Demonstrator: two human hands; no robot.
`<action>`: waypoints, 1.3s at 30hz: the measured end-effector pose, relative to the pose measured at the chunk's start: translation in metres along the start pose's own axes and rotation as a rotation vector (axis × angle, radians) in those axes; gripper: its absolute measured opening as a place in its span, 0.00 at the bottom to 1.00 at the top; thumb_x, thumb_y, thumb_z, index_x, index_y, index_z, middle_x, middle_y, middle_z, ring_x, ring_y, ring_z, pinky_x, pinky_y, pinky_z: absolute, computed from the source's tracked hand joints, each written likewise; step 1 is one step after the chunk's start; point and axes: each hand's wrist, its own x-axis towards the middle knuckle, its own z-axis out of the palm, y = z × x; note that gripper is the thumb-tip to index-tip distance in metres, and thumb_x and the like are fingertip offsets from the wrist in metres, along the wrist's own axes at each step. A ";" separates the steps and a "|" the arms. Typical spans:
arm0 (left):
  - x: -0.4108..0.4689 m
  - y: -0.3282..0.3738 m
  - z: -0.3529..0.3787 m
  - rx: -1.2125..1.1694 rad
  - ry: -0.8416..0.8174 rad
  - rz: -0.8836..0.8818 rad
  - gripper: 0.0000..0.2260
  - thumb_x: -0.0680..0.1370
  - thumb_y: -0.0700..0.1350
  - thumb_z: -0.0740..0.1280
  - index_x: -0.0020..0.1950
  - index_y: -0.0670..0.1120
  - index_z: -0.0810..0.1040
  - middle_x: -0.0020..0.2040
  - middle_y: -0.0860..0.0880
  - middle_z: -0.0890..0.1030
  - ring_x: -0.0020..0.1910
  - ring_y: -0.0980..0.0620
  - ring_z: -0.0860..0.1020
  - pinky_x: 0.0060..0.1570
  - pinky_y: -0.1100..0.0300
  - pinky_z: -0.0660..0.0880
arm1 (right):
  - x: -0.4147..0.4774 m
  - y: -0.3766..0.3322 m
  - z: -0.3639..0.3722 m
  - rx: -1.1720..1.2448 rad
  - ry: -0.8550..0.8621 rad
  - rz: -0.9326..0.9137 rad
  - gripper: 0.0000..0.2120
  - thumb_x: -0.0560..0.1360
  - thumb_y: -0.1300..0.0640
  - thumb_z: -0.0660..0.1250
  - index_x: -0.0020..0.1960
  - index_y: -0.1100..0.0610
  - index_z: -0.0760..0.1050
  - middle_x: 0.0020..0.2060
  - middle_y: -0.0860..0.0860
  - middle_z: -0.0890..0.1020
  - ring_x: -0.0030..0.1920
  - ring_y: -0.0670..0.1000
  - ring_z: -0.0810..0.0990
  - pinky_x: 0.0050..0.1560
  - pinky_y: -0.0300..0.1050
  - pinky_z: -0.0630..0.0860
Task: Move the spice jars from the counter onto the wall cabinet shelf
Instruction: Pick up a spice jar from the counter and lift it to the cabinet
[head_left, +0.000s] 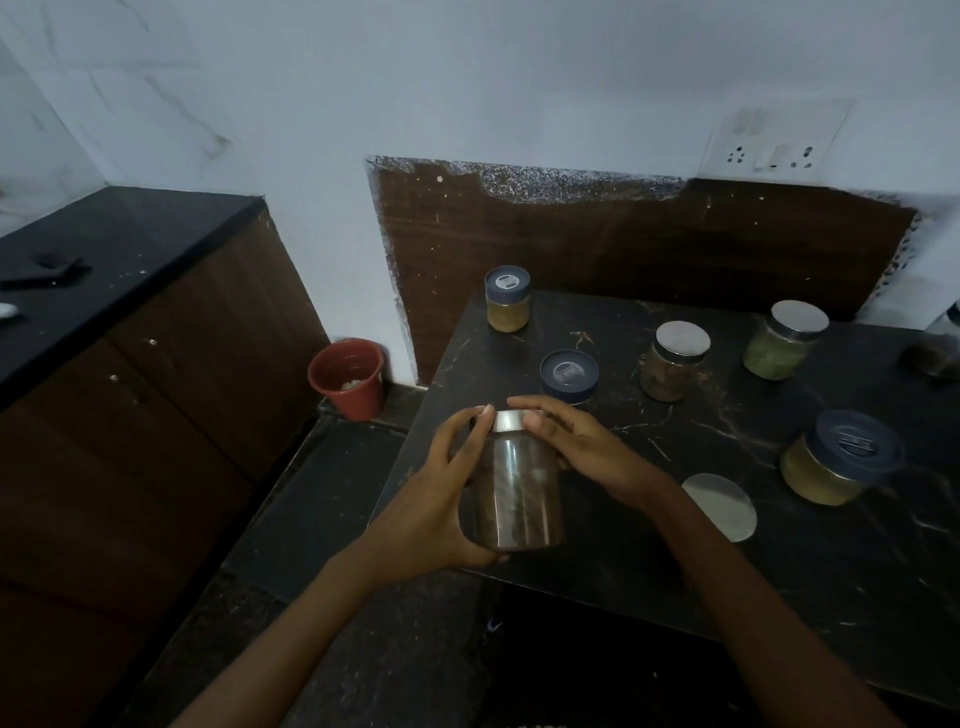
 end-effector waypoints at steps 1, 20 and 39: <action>-0.001 0.000 -0.001 -0.004 -0.001 -0.003 0.56 0.62 0.57 0.77 0.75 0.60 0.37 0.73 0.61 0.41 0.66 0.64 0.62 0.64 0.63 0.70 | -0.002 0.000 0.000 -0.008 -0.001 0.005 0.21 0.74 0.45 0.59 0.67 0.44 0.66 0.63 0.48 0.70 0.57 0.46 0.75 0.50 0.41 0.77; 0.001 0.007 -0.001 0.115 -0.042 -0.003 0.59 0.60 0.65 0.74 0.75 0.57 0.33 0.73 0.61 0.31 0.73 0.60 0.40 0.68 0.55 0.56 | -0.045 0.004 0.015 -0.778 -0.001 -0.229 0.63 0.57 0.49 0.79 0.71 0.39 0.33 0.69 0.35 0.41 0.72 0.46 0.53 0.68 0.47 0.65; -0.001 0.021 -0.004 -0.028 -0.015 -0.052 0.59 0.57 0.67 0.74 0.75 0.58 0.36 0.74 0.63 0.41 0.74 0.56 0.47 0.71 0.49 0.60 | -0.054 -0.009 0.011 -0.650 -0.074 -0.137 0.63 0.58 0.53 0.80 0.73 0.41 0.34 0.66 0.30 0.43 0.69 0.37 0.52 0.65 0.33 0.60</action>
